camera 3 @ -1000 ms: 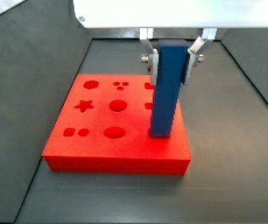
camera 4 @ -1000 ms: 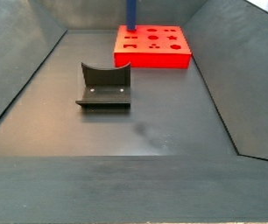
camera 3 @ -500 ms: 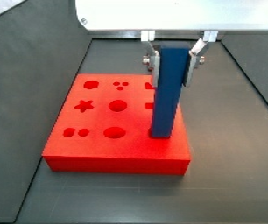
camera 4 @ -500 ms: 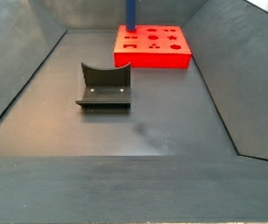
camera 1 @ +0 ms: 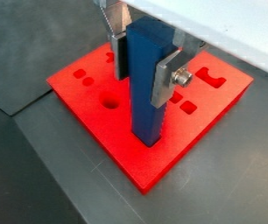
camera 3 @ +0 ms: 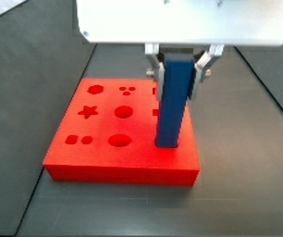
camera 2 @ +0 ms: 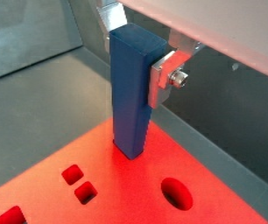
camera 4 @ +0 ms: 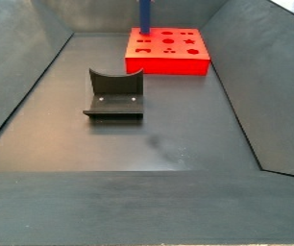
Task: Pick up the rectangle object. Move up. Place the rectangle object on the fixture. Regrasp the rectangle object. Move to above the board. Insert the rectangle object.
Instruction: Insert the rectangle object.
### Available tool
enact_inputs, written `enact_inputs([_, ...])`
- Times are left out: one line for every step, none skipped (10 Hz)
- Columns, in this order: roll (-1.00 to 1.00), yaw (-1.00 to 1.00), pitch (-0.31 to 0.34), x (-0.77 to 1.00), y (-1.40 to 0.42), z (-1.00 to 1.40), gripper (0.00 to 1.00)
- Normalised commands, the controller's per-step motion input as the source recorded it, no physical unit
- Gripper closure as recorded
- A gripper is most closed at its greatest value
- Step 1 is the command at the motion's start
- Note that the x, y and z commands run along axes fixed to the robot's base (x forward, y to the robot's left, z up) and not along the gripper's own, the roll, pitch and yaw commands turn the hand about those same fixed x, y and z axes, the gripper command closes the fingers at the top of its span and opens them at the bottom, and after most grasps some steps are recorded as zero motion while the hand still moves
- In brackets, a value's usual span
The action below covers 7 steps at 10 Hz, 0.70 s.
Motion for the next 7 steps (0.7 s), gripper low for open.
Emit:
enact_inputs([0.16, 0.04, -0.019, -0.03, 0.00, -0.31, 1.00])
enact_inputs([0.21, 0.06, -0.050, -0.11, -0.03, -0.33, 1.00])
enact_inputs([0.33, 0.10, -0.110, -0.18, -0.04, -0.52, 1.00])
enact_inputs([0.37, 0.14, -0.111, -0.07, 0.00, -0.54, 1.00])
enact_inputs([0.40, 0.16, -0.091, -0.09, 0.00, -0.52, 1.00])
enact_inputs([0.38, 0.09, -0.091, 0.00, 0.00, -0.54, 1.00])
enact_inputs([0.26, 0.00, 0.000, 0.03, 0.05, -0.69, 1.00])
